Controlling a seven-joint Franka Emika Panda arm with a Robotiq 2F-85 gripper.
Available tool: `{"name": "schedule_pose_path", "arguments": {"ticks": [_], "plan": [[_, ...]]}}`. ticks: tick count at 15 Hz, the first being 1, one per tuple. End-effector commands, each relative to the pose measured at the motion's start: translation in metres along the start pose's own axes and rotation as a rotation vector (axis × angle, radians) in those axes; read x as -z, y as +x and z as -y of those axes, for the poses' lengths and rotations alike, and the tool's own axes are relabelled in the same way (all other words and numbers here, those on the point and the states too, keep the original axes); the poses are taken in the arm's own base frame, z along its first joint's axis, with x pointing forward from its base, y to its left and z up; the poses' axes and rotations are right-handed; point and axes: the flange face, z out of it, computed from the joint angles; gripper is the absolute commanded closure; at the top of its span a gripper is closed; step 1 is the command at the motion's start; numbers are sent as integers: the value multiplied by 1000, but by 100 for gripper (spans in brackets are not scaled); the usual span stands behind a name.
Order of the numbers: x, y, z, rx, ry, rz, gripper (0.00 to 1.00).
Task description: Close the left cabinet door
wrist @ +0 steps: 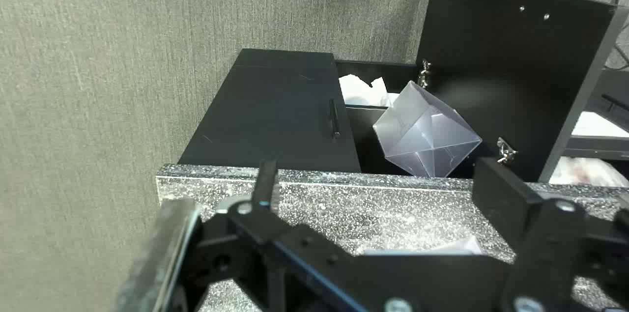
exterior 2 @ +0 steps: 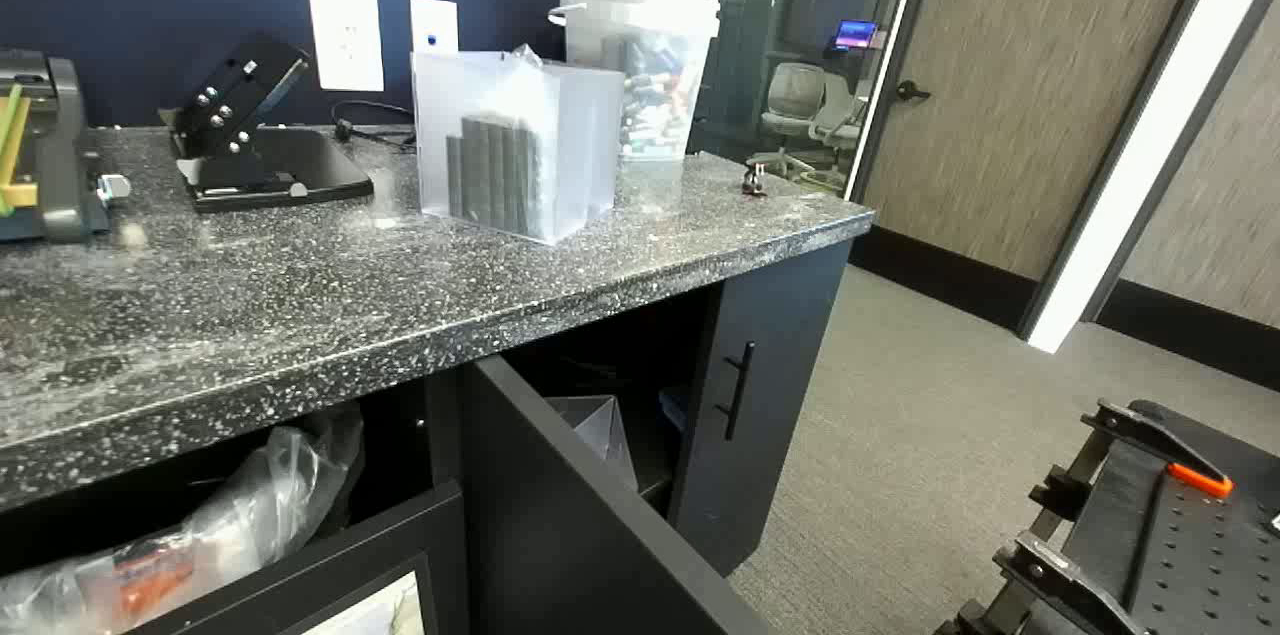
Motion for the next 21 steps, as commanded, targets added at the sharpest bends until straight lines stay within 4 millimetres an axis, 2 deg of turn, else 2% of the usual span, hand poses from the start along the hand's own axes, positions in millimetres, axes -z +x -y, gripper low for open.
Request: {"name": "schedule_pose_path", "arguments": {"ticks": [1, 7, 8, 10, 13, 17, 19, 21], "plan": [[1, 0, 0, 0, 0, -1, 0], [2, 1, 0, 0, -1, -4, 0], [-9, 11, 4, 10, -4, 29, 0], [-33, 34, 24, 28, -2, 59, 0], [-76, 66, 80, 72, 42, 90, 0], [-125, 101, 175, 67, 128, 86, 0], [-153, 109, 228, 56, 178, 101, 0], [-178, 108, 282, 42, 221, 118, 0]]}}
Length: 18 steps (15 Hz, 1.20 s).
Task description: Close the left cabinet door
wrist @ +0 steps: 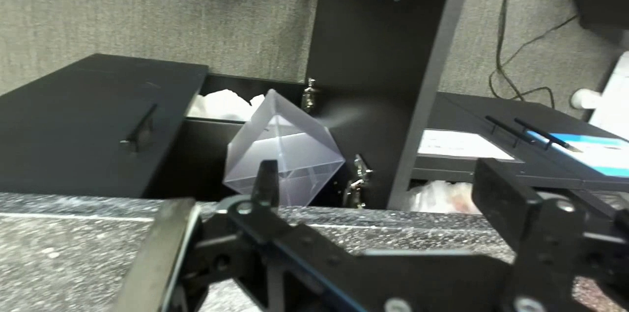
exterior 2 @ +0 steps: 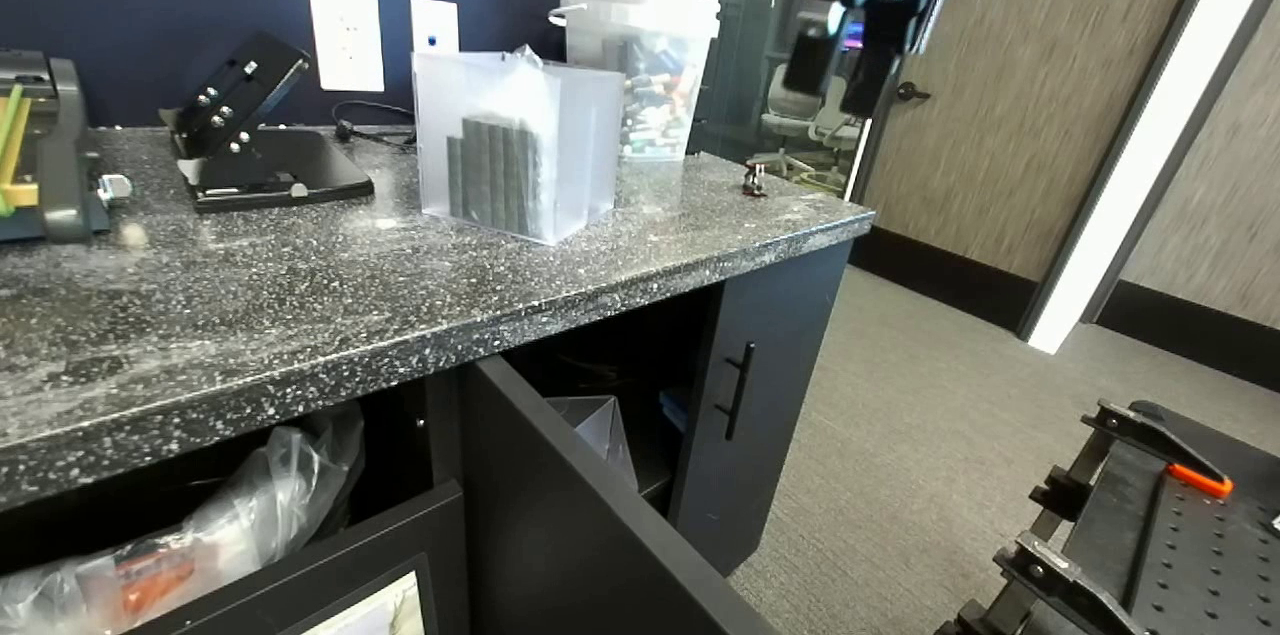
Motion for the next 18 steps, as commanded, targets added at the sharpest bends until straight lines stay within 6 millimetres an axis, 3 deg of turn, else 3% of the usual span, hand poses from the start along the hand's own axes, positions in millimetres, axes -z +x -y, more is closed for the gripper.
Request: {"name": "schedule_pose_path", "arguments": {"ticks": [1, 4, 7, 18], "plan": [[-52, 21, 80, -27, 75, 4, 0], [-99, 18, 143, -29, 95, -17, 0], [-139, 21, 176, -54, 113, -4, 0], [-251, 51, 183, -117, 128, 88, 0]]}}
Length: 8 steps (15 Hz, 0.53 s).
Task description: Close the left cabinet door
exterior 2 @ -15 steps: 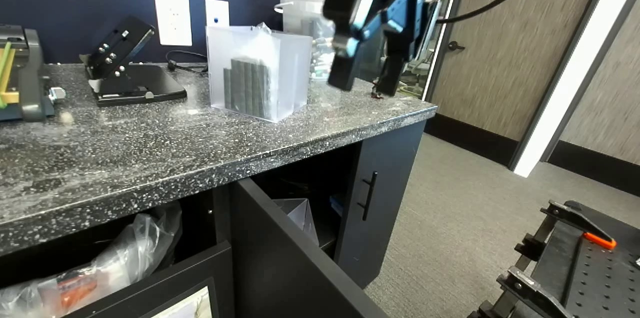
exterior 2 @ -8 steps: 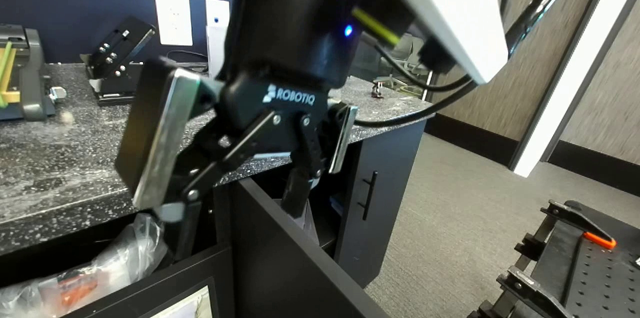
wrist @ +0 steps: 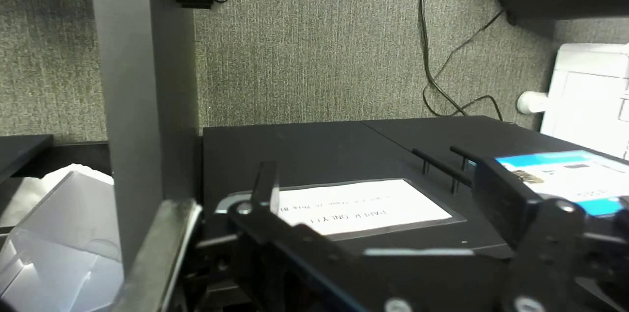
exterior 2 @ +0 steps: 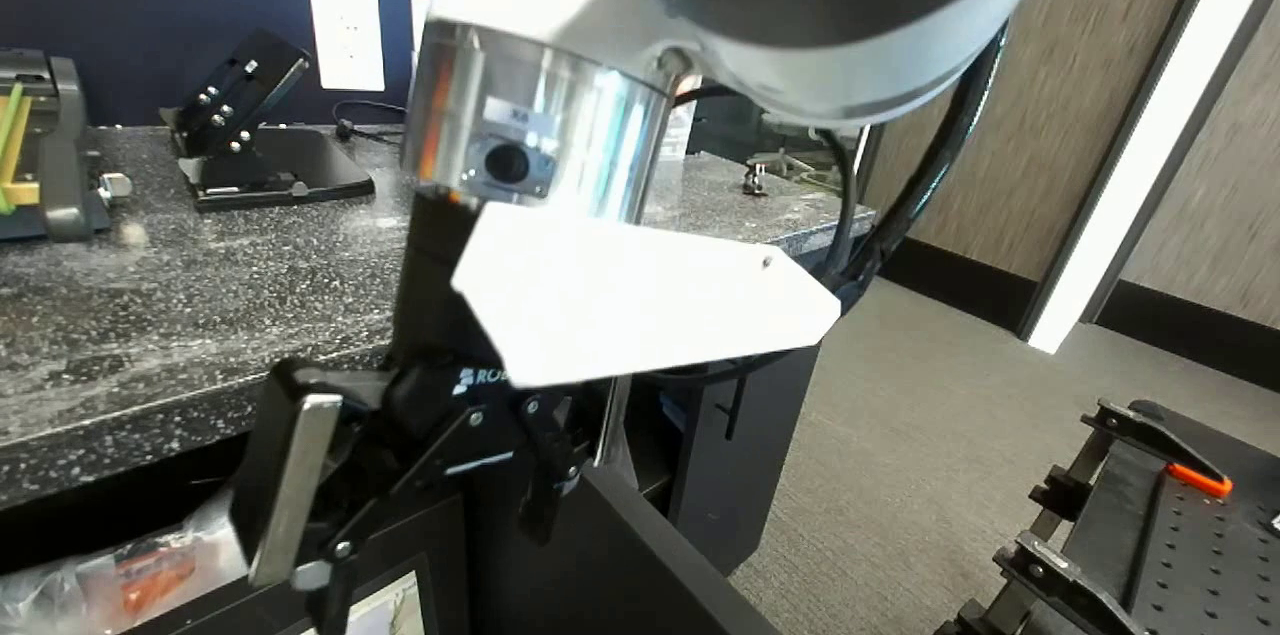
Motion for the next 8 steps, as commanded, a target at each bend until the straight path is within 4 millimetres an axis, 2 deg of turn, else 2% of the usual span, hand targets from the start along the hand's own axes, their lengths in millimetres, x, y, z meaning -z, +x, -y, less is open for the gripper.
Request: {"name": "schedule_pose_path", "arguments": {"ticks": [1, 4, 8], "plan": [[-27, 14, 10, -10, 0, 17, 0], [-49, 9, 10, -25, -24, 64, 0], [-72, -18, 12, -18, -86, 165, 0]]}}
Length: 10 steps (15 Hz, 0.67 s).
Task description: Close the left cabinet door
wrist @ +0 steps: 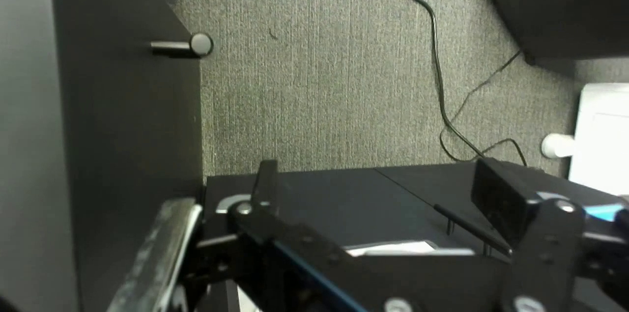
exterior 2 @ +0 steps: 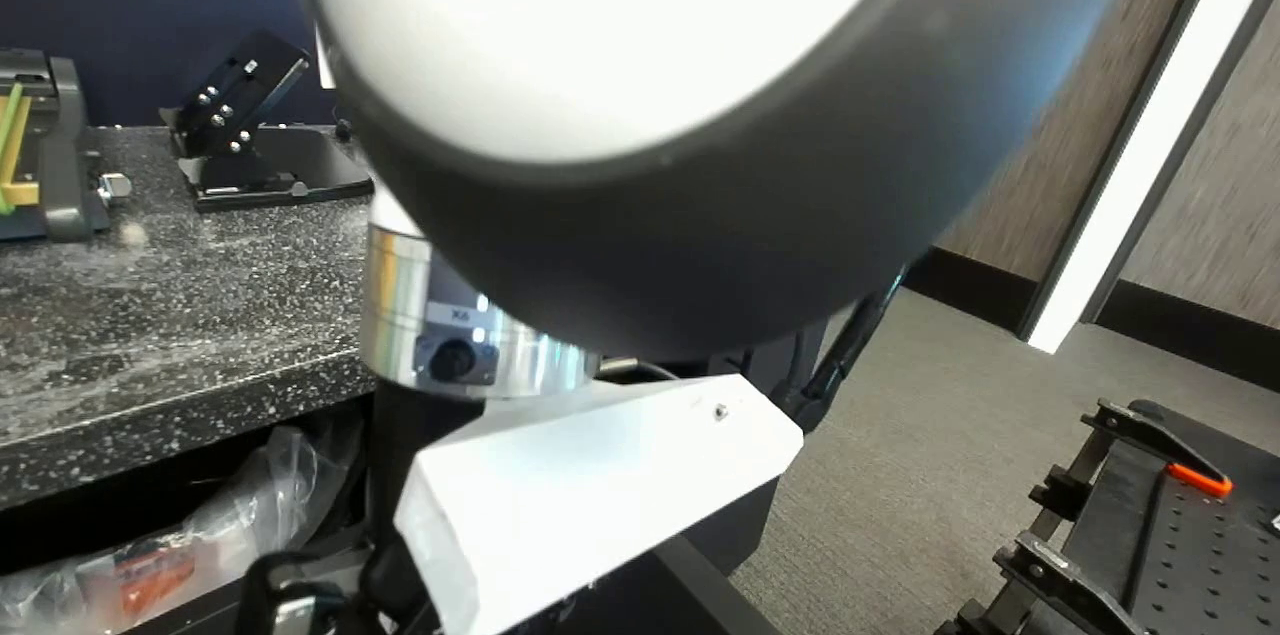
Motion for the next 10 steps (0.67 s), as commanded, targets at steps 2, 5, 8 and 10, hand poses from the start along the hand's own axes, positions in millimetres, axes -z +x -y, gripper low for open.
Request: {"name": "schedule_pose_path", "arguments": {"ticks": [2, 5, 8, 10], "plan": [[-15, -24, 3, -9, -90, 72, 0], [-15, -31, -21, -47, -151, 58, 0], [-14, -25, -72, -123, -215, 52, 0], [-19, -18, -112, -181, -251, 68, 0]]}}
